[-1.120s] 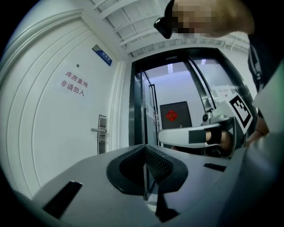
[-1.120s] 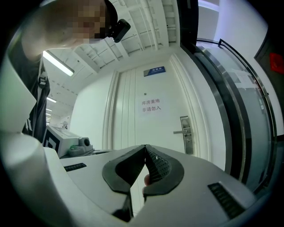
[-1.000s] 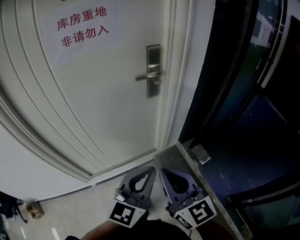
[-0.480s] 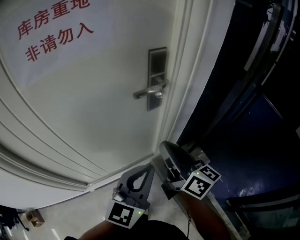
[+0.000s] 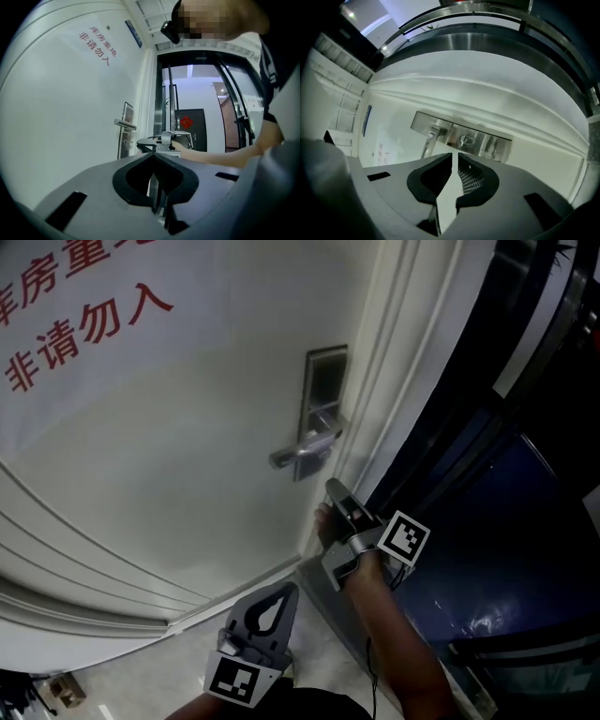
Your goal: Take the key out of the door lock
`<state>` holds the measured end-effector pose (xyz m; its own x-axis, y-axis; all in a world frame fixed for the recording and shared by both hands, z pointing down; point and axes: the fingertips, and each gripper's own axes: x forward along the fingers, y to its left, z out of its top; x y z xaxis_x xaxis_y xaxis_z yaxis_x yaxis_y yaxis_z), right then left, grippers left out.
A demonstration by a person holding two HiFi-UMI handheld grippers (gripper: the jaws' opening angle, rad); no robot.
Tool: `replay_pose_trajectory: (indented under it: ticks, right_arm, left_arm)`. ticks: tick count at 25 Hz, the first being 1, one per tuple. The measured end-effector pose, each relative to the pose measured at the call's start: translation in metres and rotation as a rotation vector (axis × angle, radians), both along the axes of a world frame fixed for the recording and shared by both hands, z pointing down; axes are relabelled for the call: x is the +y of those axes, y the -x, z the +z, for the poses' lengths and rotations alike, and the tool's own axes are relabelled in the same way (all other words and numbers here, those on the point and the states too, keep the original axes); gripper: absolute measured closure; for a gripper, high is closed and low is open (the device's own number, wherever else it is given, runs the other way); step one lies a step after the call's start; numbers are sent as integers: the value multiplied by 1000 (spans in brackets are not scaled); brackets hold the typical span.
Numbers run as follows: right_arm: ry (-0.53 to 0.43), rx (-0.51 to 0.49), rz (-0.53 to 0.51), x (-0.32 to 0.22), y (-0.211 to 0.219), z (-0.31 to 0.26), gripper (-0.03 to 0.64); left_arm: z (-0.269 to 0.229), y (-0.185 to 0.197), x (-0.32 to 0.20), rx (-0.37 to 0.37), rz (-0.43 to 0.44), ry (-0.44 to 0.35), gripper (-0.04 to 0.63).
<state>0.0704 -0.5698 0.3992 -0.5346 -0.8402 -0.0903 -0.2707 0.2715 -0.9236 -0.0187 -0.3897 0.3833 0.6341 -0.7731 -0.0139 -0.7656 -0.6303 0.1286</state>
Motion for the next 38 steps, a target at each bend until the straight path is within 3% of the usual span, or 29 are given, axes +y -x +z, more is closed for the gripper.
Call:
replay_pose_trajectory:
  ticks: [5,9,20,25,38]
  right_arm:
    - [94,-114,41,-38,-2,11,525]
    - [102,-180,38,-58,6,7,505]
    - [138,-204,35,-75,15,9,517]
    - [127,-183,18,-76,16,3,589]
    - [120,-180,22,-75,16,2,592]
  left_arm:
    - [6,3,-11,4,14,18,591]
    - [9,7,-17,3,17,34,591]
    - [11,15,-30,-4,14,39,591]
    - [11,10,-33,-2,24,42,591]
    - [11,10,-27,-8,20,40,591]
